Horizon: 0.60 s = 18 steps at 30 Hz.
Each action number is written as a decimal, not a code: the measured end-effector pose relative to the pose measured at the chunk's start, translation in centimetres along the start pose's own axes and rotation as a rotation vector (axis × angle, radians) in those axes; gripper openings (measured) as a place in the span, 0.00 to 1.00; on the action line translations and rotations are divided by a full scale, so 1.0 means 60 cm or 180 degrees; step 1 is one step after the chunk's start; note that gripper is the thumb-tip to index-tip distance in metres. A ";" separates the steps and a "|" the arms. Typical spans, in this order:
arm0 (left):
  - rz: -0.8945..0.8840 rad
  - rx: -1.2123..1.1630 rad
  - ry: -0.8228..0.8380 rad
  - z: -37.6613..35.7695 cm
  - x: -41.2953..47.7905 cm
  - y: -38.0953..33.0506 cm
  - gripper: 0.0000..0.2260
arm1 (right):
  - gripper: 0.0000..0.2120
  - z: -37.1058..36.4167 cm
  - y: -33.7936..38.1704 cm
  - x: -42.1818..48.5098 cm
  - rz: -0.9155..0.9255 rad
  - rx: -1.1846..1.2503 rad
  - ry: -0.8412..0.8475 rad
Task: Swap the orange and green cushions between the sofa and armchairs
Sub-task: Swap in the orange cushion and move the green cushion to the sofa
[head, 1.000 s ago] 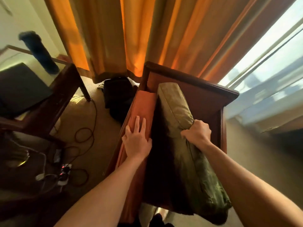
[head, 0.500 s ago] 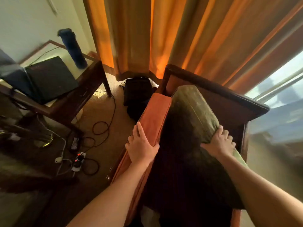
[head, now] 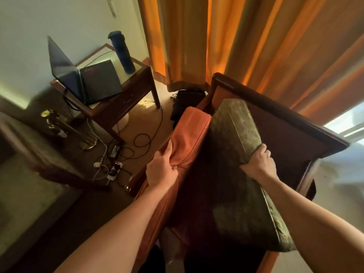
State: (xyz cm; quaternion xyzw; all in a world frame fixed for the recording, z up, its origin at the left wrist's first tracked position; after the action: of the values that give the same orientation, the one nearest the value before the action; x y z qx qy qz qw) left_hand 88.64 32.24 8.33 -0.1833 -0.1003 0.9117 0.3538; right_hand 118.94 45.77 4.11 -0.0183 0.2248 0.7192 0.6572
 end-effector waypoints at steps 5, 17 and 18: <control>0.0281 -0.0112 -0.0110 0.014 -0.029 0.021 0.40 | 0.27 0.018 0.014 0.018 -0.0184 0.0323 0.0140; 0.0421 -0.0407 -0.0168 0.011 -0.008 -0.004 0.38 | 0.16 0.129 0.127 0.115 0.1057 -0.0199 -0.0026; 0.0445 -0.0432 -0.0110 0.000 -0.003 -0.005 0.38 | 0.17 0.139 0.117 0.125 0.1091 -0.0226 -0.0070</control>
State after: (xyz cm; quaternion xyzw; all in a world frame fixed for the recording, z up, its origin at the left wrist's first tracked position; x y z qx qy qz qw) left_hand 88.91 32.32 8.49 -0.1976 -0.1550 0.9283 0.2743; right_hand 113.45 55.47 11.26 0.0050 0.1919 0.8283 0.5264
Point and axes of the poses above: each hand's wrist, its own x-axis towards the middle knuckle, its own z-axis out of the back of the hand, y = z × x, the point moved 5 cm from there along x, towards the middle knuckle, and after that the axes turned 15 degrees about z, right-handed, at the moved point
